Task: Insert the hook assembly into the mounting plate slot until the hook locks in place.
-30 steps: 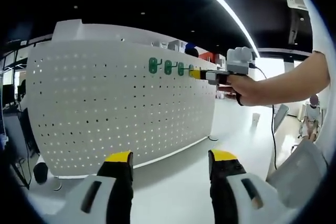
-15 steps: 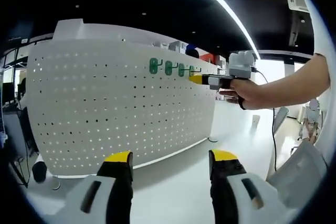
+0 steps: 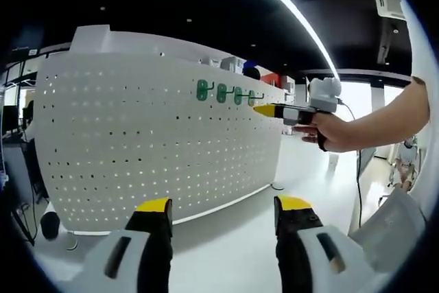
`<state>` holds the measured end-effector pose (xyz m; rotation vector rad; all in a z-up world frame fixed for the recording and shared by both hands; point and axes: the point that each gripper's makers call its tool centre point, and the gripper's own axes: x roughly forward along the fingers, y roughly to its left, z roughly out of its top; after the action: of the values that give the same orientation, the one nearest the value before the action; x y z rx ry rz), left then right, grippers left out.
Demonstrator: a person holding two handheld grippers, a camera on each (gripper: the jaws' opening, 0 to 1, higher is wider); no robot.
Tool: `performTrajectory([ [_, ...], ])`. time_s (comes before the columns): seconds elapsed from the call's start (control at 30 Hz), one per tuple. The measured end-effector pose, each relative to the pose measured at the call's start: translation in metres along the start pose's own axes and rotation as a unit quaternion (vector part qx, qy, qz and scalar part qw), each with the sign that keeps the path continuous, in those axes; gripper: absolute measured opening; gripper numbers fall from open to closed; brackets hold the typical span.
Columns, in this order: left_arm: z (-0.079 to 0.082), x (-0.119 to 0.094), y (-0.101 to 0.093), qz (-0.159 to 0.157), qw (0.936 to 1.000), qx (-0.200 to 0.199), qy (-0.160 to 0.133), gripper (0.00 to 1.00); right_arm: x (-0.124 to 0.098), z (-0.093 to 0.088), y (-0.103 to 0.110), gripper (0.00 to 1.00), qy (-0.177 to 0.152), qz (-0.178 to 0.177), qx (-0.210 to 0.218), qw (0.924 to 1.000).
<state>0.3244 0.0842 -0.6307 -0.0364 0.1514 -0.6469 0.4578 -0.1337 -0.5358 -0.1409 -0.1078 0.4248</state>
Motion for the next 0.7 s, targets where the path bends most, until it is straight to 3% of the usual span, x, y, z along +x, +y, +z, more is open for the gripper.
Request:
performTrajectory([
  [0.7,0.008,-0.003,-0.003,-0.003,0.9998,0.018,-0.01,0.66,-0.043,-0.023,0.038,0.52,0.014,0.058,0.045,0.9972],
])
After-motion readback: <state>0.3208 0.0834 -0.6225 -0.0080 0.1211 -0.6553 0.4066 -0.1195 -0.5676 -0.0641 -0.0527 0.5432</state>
